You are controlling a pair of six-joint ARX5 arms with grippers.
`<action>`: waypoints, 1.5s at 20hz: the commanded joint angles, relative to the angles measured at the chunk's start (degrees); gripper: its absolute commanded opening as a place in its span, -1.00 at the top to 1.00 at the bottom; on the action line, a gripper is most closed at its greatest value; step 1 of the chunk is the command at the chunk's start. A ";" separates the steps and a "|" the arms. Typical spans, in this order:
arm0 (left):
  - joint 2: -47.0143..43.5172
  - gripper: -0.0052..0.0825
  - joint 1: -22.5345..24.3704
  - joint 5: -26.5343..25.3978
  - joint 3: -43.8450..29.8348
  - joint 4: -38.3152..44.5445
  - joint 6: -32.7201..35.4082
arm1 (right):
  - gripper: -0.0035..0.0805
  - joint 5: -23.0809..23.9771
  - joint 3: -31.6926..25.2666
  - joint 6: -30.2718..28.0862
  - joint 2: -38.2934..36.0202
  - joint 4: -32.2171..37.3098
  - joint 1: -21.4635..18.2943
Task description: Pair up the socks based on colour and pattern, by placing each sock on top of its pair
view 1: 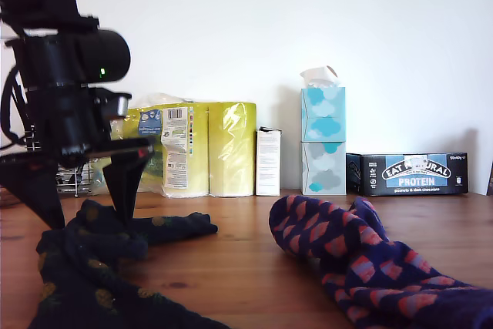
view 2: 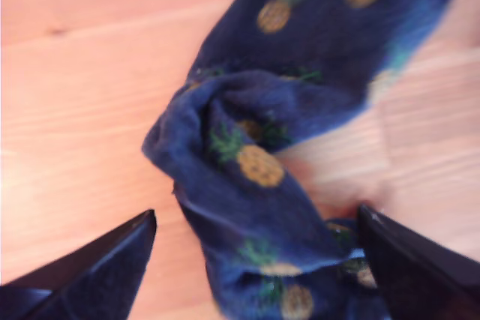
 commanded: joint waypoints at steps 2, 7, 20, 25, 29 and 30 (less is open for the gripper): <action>-1.01 0.20 -0.07 1.18 0.07 1.38 -0.26 | 0.94 -0.20 -0.79 -0.37 -0.52 0.76 -0.04; -2.54 0.94 -0.31 1.44 4.04 0.92 4.33 | 0.94 -0.20 -0.79 -0.37 -0.50 0.72 -0.04; -10.40 0.94 2.89 -19.10 6.27 -19.91 2.16 | 0.94 -0.24 -0.79 -0.37 -0.50 0.55 -0.04; -10.40 -0.27 2.01 -14.21 6.27 -24.41 -0.02 | 0.94 -2.14 -0.79 -0.35 -0.48 0.52 -0.04; -10.40 -0.45 0.92 -17.14 6.27 -27.76 -1.68 | 0.94 -2.16 -0.79 -0.33 -0.48 0.39 -0.02; -10.40 -0.45 0.94 -18.73 6.27 -28.52 -1.64 | 0.94 -2.16 -0.79 -0.31 -0.48 0.31 -0.04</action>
